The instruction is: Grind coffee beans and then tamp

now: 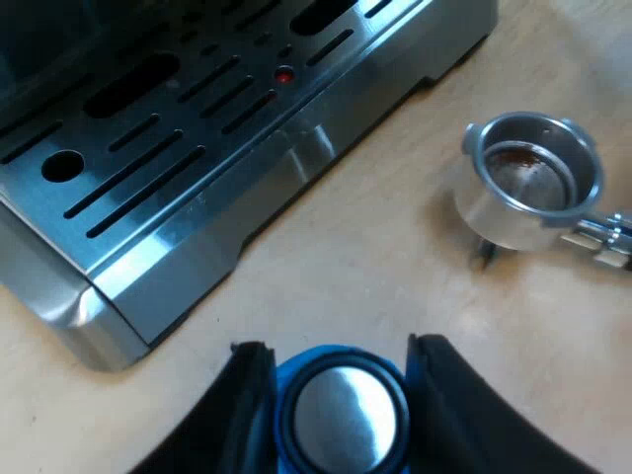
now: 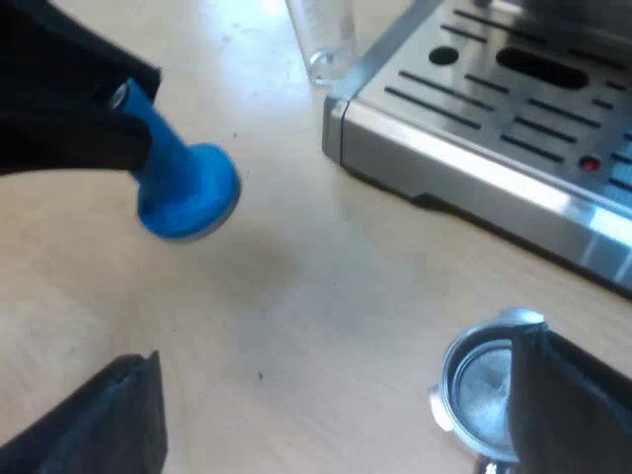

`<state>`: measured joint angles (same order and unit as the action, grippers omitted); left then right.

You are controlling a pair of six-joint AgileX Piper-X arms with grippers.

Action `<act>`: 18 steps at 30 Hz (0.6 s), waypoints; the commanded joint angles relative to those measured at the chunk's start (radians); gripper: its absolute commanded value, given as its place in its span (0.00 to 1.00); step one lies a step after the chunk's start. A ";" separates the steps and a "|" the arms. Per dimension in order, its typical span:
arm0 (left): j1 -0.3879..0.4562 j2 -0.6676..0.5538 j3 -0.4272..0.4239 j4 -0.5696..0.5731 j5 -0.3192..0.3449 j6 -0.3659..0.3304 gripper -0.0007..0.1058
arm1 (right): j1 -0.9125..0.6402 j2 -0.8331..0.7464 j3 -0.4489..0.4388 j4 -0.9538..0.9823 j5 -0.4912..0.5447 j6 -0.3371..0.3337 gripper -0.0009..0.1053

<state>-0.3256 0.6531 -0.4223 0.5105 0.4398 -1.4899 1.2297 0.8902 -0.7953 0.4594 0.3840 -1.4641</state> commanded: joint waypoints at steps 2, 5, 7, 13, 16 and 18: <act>-0.005 -0.066 -0.011 0.063 -0.026 0.007 0.01 | -0.029 -0.046 -0.008 0.011 -0.024 -0.044 0.69; -0.005 -0.093 -0.014 0.085 -0.025 0.007 0.01 | -0.050 -0.101 -0.003 0.087 -0.024 -0.081 0.69; -0.005 -0.098 -0.014 0.098 -0.025 0.007 0.01 | -0.052 -0.133 0.005 0.109 -0.024 -0.087 0.69; -0.005 -0.099 -0.017 0.140 -0.022 0.007 0.01 | -0.052 -0.236 0.086 0.109 -0.022 -0.083 0.69; -0.005 -0.099 -0.019 0.146 -0.019 0.007 0.01 | -0.052 -0.292 0.139 0.106 -0.022 -0.080 0.69; -0.005 -0.099 -0.026 0.156 -0.017 0.007 0.01 | -0.052 -0.313 0.164 0.106 -0.012 -0.078 0.69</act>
<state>-0.3256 0.5614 -0.4374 0.6635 0.4215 -1.4899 1.1838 0.5858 -0.6324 0.5666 0.3663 -1.5329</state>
